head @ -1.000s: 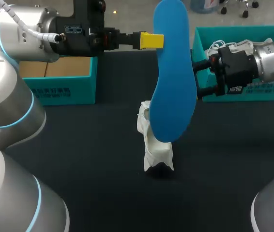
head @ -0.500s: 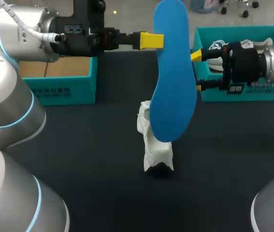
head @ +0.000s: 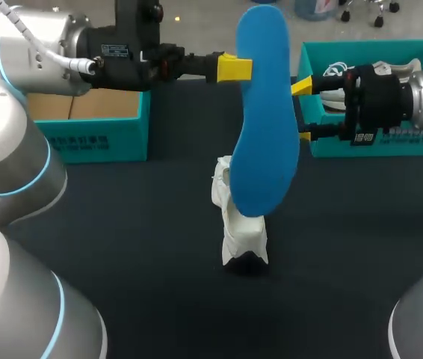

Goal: Take the shoe out of the shoebox, open the shoe tongue, remove and reinsert the insole, then place the shoe into the shoebox

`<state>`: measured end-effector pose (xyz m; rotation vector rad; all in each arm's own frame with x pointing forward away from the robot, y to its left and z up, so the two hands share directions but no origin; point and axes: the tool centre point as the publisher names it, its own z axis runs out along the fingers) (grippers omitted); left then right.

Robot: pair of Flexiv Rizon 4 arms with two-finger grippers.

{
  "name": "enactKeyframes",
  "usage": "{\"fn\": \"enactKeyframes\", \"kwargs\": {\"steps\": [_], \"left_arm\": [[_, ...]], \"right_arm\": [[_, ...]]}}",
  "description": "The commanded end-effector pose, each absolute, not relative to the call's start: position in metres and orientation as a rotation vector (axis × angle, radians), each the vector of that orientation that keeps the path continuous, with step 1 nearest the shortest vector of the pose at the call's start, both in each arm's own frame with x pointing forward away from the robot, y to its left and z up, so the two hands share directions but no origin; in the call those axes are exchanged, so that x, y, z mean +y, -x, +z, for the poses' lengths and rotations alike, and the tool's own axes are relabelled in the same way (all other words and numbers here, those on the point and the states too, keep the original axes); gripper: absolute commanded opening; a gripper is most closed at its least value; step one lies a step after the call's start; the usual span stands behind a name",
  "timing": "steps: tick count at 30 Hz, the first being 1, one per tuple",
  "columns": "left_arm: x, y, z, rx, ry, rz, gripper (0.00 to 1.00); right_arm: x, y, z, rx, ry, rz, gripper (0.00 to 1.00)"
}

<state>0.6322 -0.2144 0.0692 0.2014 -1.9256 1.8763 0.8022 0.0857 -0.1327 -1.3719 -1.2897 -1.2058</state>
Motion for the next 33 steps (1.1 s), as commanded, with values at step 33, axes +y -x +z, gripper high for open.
{"fn": "enactKeyframes", "kwargs": {"steps": [33], "left_arm": [[-0.178,-0.701,-0.004,-2.879,1.439,1.962,0.0]], "right_arm": [[0.087,-0.803,-0.133,-1.289,1.374,-1.205,1.0]]}}
